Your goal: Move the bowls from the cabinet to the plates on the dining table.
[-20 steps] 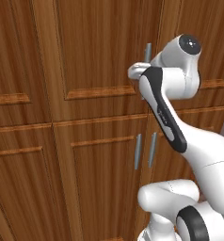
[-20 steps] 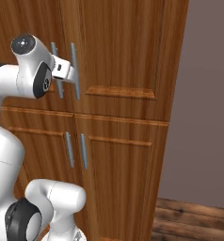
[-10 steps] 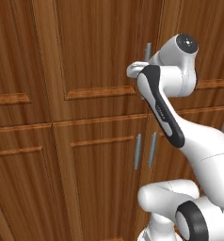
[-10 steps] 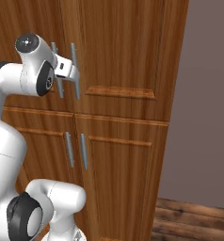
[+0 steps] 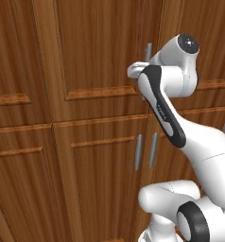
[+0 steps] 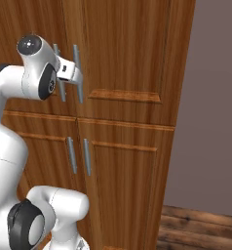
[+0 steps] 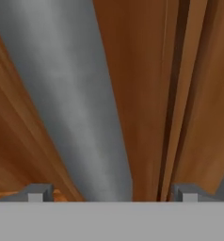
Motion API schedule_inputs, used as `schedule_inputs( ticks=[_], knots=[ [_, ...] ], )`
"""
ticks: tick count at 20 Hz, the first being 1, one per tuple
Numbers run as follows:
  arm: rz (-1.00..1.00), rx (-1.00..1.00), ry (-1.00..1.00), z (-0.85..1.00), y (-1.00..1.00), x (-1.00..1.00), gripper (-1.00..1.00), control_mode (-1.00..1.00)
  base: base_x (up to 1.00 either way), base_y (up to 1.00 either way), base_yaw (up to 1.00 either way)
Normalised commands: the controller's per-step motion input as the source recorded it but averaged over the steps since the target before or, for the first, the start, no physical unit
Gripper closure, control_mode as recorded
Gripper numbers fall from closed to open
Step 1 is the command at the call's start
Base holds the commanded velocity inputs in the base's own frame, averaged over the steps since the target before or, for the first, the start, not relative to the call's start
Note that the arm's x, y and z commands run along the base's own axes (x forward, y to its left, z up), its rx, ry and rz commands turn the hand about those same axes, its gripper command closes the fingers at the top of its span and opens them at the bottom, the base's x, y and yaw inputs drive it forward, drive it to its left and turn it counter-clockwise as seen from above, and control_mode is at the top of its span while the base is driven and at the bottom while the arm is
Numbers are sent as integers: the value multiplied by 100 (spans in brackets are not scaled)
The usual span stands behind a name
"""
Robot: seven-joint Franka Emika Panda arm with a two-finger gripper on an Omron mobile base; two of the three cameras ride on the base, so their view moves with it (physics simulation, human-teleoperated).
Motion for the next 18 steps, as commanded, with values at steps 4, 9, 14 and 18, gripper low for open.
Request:
schedule_inputs(
  ticks=[4, 9, 14, 18],
  knots=[
    [0, 0, -3, -28, 29, 20, -100, -100, 0, 0, 0],
    [-4, 0, -3, -25, 34, 16, -100, -100, 0, 0, 0],
    [-6, 0, 0, -24, 6, 25, -100, -100, 0, 0, 0],
    [-1, 0, 0, -27, -8, 36, -100, -100, 0, 0, 0]
  ],
)
